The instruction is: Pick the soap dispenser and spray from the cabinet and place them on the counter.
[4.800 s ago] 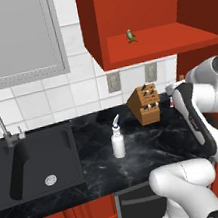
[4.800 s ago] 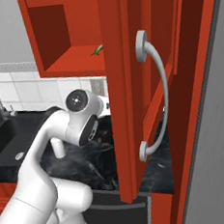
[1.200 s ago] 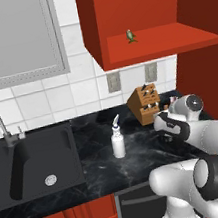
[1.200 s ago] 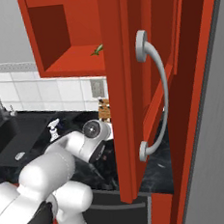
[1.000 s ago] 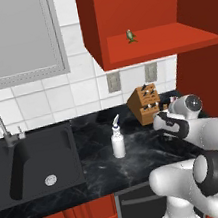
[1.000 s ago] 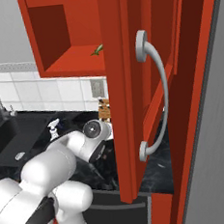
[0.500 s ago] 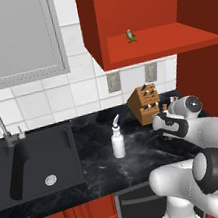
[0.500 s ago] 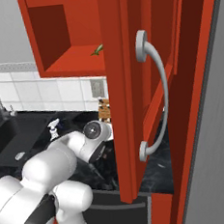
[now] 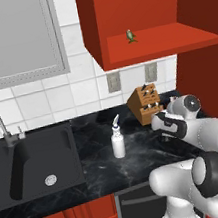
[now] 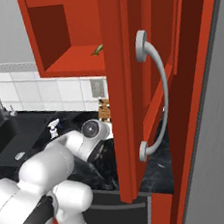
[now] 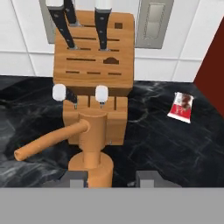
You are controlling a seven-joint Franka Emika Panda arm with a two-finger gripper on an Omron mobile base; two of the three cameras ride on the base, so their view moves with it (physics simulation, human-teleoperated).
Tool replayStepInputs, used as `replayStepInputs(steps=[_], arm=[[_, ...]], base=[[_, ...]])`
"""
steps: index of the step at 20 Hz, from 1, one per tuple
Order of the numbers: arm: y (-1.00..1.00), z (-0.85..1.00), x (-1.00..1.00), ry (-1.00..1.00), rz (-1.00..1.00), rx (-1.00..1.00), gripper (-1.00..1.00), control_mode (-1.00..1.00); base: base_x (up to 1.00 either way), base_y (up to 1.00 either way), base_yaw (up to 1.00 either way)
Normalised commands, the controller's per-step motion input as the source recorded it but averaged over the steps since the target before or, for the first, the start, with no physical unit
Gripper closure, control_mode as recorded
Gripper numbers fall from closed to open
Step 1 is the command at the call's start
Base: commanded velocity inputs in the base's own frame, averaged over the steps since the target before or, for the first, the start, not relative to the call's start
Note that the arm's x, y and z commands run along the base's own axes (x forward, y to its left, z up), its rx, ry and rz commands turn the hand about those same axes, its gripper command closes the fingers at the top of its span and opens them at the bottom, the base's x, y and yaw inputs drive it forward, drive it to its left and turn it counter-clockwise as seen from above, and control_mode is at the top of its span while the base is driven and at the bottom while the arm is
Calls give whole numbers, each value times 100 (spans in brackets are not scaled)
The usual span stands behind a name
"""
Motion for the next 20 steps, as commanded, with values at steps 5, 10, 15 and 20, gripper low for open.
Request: replayStepInputs(steps=[5, 10, 15, 20], arm=[[0, 0, -27, 0, 0, 0, -100, -100], [0, 0, -44, -1, -1, 0, -100, -100], [0, 3, -56, -6, 0, 0, -100, -100], [0, 9, -59, -9, 0, 0, -100, -100]], base=[[0, 0, 0], [0, 0, 0], [0, 0, 0], [0, 0, 0]])
